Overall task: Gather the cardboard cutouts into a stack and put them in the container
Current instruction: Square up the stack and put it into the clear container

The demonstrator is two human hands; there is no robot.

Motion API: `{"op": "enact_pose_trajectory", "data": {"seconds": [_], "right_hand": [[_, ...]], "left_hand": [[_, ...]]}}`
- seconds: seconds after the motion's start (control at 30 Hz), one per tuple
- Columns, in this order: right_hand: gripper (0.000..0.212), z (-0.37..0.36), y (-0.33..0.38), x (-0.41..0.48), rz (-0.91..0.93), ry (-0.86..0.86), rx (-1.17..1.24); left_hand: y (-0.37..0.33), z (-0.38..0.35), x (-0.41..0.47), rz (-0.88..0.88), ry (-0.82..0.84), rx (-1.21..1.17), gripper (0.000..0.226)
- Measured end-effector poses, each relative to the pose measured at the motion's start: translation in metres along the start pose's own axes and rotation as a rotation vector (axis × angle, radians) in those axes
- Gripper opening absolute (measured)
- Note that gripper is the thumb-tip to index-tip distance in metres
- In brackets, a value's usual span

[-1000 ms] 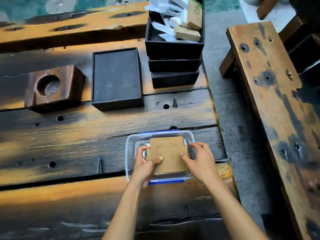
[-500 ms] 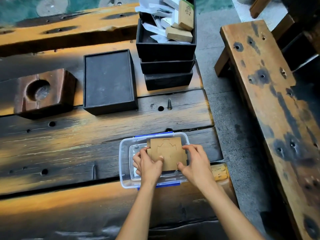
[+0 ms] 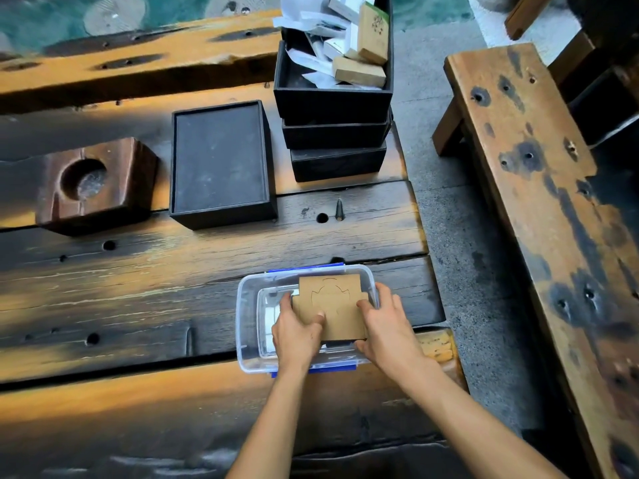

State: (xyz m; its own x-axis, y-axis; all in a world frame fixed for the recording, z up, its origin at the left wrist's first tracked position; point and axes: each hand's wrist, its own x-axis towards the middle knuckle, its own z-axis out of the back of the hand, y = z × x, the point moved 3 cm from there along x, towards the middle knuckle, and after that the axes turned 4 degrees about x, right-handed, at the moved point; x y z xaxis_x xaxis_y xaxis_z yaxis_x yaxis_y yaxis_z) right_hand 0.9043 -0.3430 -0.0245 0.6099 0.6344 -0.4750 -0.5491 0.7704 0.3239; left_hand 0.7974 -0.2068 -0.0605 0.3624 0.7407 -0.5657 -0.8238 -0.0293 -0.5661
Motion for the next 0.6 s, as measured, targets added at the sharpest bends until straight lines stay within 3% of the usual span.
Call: {"op": "enact_pose_trajectory", "data": {"seconds": [0.1, 0.23, 0.4, 0.6], "right_hand": [[0.069, 0.001, 0.002, 0.0, 0.003, 0.027, -0.078], [0.077, -0.003, 0.013, 0.004, -0.019, 0.074, -0.154], [0.042, -0.003, 0.023, 0.012, -0.056, 0.109, -0.14], [0.044, -0.001, 0.015, 0.014, -0.052, 0.092, -0.129]], "left_hand": [[0.007, 0.005, 0.0, -0.147, 0.136, 0.059, 0.074], [0.011, 0.007, 0.004, -0.379, 0.334, 0.426, 0.07], [0.003, 0.008, 0.01, -0.492, 0.257, 0.784, 0.067], [0.001, 0.003, 0.018, -0.55, 0.299, 0.969, 0.074]]}}
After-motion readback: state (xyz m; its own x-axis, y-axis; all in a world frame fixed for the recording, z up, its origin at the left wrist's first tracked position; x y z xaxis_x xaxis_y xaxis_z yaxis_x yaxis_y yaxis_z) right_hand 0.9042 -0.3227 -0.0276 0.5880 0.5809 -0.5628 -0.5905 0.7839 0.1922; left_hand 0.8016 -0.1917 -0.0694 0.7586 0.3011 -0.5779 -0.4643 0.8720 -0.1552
